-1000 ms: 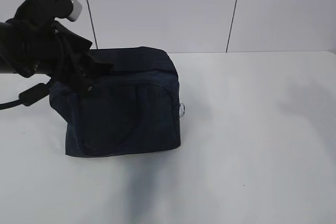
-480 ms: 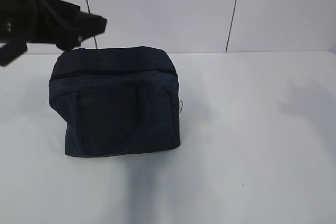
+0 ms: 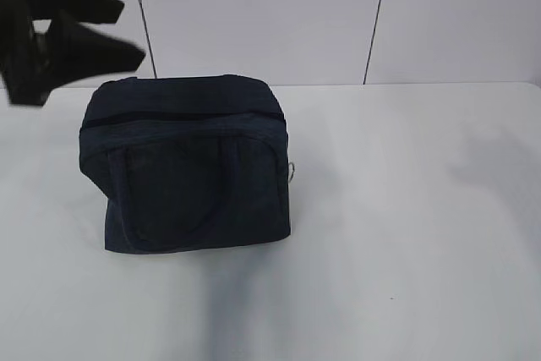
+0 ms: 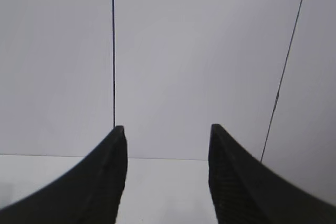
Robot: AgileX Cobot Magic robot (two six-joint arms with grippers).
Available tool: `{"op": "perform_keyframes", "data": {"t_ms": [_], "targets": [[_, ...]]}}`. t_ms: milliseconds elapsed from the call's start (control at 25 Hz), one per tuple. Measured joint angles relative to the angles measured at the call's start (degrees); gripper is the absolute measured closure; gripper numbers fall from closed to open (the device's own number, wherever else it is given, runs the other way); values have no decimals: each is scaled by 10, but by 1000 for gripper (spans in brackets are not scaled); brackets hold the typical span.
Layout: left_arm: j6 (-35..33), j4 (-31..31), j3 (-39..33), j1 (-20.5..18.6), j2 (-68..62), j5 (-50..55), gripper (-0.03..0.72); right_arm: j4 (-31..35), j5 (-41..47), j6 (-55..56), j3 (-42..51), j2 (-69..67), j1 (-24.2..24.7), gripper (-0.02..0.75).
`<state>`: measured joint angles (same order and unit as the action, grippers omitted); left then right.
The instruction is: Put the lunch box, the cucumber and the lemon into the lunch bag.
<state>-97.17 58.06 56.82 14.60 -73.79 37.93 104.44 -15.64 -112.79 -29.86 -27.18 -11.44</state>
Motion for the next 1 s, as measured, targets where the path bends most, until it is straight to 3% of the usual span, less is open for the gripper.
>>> {"op": "perform_keyframes", "data": {"t_ms": [80, 200, 280, 360, 440, 520, 720, 1000], "targets": [[24, -184, 16, 17, 11, 36, 262, 0, 0, 0, 0, 0, 0, 351], [174, -410, 21, 25, 25, 42, 290, 0, 0, 0, 0, 0, 0, 351], [373, -535, 21, 20, 32, 33, 299, 0, 0, 0, 0, 0, 0, 351], [548, -614, 21, 10, 41, 25, 302, 0, 0, 0, 0, 0, 0, 351], [651, -617, 21, 0, 62, 24, 303, 0, 0, 0, 0, 0, 0, 351], [685, -581, 21, -5, 90, 24, 303, 0, 0, 0, 0, 0, 0, 351], [704, -492, 15, -23, 172, 24, 303, 0, 0, 0, 0, 0, 0, 351], [736, -452, -50, -64, 283, 27, 303, 0, 0, 0, 0, 0, 0, 351]]}}
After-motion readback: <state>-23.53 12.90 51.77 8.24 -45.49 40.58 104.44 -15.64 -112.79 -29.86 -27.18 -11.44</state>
